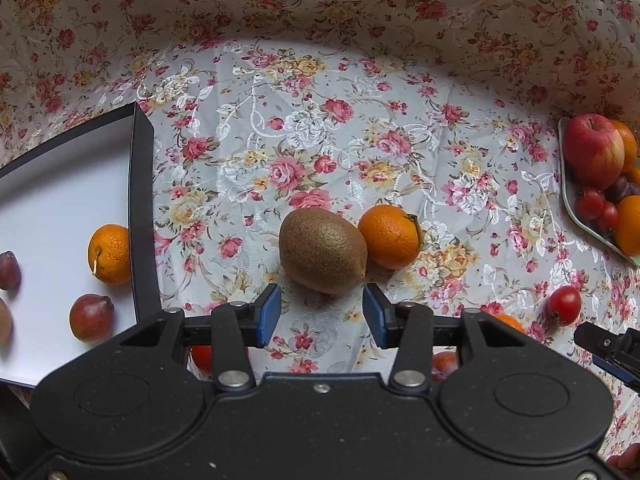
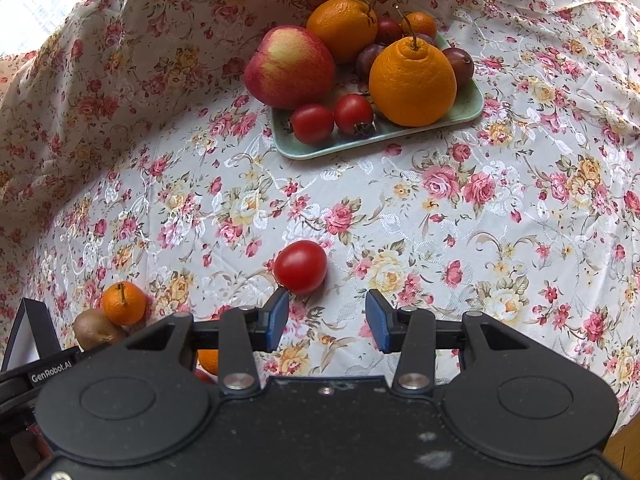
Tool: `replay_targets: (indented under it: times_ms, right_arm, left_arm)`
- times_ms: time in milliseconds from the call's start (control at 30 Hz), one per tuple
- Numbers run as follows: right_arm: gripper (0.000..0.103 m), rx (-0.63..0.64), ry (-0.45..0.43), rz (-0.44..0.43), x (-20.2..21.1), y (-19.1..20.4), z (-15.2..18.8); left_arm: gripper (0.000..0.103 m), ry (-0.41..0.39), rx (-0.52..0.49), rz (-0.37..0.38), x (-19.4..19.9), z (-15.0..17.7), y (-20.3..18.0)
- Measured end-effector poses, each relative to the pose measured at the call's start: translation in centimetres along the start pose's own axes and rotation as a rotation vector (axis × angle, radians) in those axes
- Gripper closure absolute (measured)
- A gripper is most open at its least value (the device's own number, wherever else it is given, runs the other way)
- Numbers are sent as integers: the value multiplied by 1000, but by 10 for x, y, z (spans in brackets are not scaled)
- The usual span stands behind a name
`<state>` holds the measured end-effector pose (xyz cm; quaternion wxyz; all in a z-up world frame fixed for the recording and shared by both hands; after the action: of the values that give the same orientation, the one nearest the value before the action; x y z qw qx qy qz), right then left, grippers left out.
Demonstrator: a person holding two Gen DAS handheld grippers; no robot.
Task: Organize fruits
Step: 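Move the left tool toward a brown kiwi while the right tool approaches a red cherry tomato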
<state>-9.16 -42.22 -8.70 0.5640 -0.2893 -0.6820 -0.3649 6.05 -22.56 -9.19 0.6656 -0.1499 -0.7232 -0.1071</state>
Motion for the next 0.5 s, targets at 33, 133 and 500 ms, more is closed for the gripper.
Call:
replay_targets:
  times_ms: [33,133,500]
  right_arm:
    - [57,0,1,-1,0,0,0]
    - [57,-1,5,-5,-1,1,-1]
    - [57,-8,8,1,-5,-1,-4]
  left_arm:
    - [49,-2,5,6,0,-1,0]
    - [40,-16,20,21,0,-3,0]
    - [40,-31,52,23,-4,-8,1]
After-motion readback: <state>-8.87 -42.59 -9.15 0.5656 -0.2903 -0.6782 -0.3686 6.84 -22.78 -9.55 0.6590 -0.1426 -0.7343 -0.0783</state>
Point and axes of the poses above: each gripper's, at about its wrist camera, not at the fingertips, and x roughly against the way its jaws point, y to its left, z to its underside, the point moved 3 cm from there along -x, roughly the way its jaws point, and after that the axes turned 11 degrees about y, right-handed, at the moved point
